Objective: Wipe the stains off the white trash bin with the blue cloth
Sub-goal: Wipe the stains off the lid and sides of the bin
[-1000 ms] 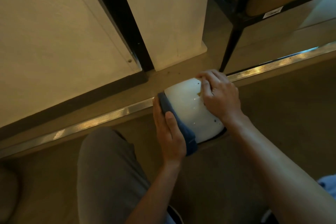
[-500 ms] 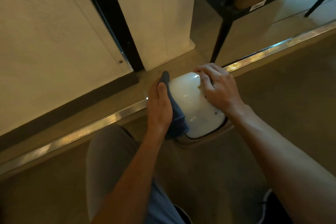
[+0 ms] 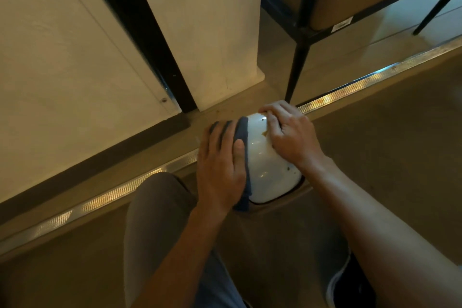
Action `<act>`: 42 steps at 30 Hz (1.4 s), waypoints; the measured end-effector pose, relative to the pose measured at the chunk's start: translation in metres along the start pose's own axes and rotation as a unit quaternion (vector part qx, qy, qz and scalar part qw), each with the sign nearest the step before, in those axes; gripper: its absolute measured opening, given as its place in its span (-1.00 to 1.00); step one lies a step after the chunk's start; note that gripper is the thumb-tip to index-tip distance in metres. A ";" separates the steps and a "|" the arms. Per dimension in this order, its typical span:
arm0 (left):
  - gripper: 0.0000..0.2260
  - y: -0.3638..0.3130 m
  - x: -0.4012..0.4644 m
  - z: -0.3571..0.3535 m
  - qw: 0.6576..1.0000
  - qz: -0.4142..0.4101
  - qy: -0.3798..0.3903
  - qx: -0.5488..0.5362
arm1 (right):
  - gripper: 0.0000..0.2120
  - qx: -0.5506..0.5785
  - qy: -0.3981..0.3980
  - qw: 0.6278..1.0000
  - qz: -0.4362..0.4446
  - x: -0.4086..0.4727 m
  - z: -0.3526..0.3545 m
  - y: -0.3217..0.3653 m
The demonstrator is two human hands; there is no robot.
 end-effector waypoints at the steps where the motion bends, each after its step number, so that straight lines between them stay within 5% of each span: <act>1: -0.67 0.004 0.007 0.003 1.000 0.016 -0.008 -0.022 | -0.69 0.002 0.002 1.000 0.001 0.000 0.000 0.000; 4: -0.74 0.019 0.054 -0.005 0.985 0.141 0.069 -0.065 | -0.69 -0.009 0.002 1.000 0.001 0.000 -0.001 0.001; 6: -0.68 0.025 0.084 -0.017 0.960 0.220 0.172 -0.001 | -0.70 -0.018 -0.003 1.000 0.000 0.000 0.000 0.003; 10: -0.64 0.007 0.109 -0.035 0.947 0.154 0.259 0.108 | -0.70 -0.020 -0.010 1.000 -0.003 0.000 0.001 0.007; 17: -0.62 0.035 0.055 -0.001 0.985 0.113 0.094 -0.086 | -0.68 -0.014 0.006 1.000 -0.023 0.000 0.001 0.005; 20: -0.67 0.036 0.076 -0.012 0.969 0.182 0.150 -0.078 | -0.71 -0.009 0.010 1.000 -0.021 0.000 0.001 0.005; 24: -0.71 0.006 0.103 -0.026 0.955 0.200 0.210 0.068 | -0.68 -0.017 0.003 1.000 -0.017 0.001 0.000 0.005; 26: -0.67 -0.014 0.095 -0.027 0.967 0.125 0.189 0.113 | -0.67 -0.018 0.001 1.000 -0.016 0.001 0.000 0.004; 30: -0.61 -0.023 0.037 0.002 0.997 -0.031 0.019 0.061 | -0.67 -0.012 0.006 1.000 -0.013 0.001 -0.002 0.002; 34: -0.70 0.009 0.049 0.003 0.994 0.093 0.058 -0.025 | -0.66 0.001 0.011 1.000 -0.016 0.002 -0.001 0.000; 37: -0.64 0.007 0.080 -0.007 0.978 0.171 0.105 0.053 | -0.65 -0.006 0.004 1.000 -0.016 0.001 -0.002 0.002; 42: -0.64 -0.031 0.051 -0.009 0.991 -0.018 0.032 0.132 | -0.67 -0.008 -0.001 1.000 -0.012 0.002 -0.003 0.000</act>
Point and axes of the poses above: each hand's wrist, its own x-axis towards the middle knuckle, its own z-axis out of the back of the hand, y = z × x, the point moved 7 cm from there along x, towards the middle knuckle
